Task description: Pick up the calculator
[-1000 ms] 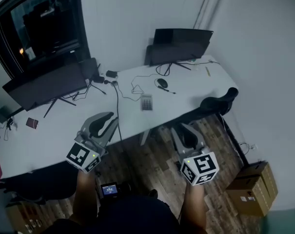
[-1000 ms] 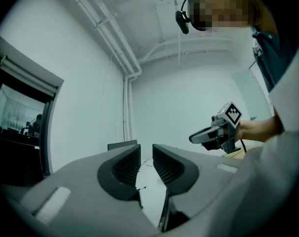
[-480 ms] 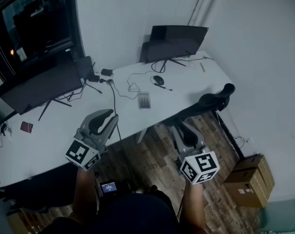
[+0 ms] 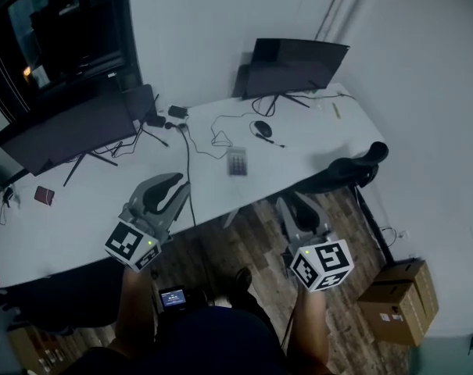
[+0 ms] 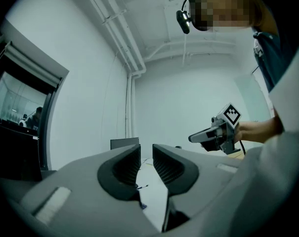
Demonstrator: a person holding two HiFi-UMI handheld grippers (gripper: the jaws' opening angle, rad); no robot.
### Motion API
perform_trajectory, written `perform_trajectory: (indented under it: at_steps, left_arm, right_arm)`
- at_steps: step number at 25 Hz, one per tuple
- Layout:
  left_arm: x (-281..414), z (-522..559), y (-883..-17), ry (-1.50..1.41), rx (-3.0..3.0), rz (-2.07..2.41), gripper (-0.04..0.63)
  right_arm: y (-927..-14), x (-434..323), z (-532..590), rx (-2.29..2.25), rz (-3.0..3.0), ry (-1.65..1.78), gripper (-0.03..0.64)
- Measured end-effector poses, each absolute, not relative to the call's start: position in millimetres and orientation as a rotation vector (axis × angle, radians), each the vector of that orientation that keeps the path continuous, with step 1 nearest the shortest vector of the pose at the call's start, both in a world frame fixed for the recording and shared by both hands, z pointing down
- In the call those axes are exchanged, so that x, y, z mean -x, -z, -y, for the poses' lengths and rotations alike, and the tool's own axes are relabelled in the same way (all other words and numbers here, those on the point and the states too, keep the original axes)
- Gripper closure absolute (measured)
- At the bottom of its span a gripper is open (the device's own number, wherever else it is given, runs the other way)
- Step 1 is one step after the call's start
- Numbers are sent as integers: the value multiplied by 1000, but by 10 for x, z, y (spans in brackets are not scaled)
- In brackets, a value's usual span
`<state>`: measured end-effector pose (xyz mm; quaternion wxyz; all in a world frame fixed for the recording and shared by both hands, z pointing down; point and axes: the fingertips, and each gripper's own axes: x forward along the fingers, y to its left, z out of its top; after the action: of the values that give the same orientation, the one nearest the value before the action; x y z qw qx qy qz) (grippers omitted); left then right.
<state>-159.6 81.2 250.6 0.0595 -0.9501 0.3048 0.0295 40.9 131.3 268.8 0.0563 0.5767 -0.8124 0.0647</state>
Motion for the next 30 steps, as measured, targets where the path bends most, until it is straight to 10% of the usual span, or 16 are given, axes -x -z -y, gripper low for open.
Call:
perform_trajectory:
  at_steps: [30]
  left_arm:
    - [532, -266, -2622, 112, 2711, -1299, 522]
  right_arm:
    - [-2845, -1407, 24, -1358, 2767, -273, 518]
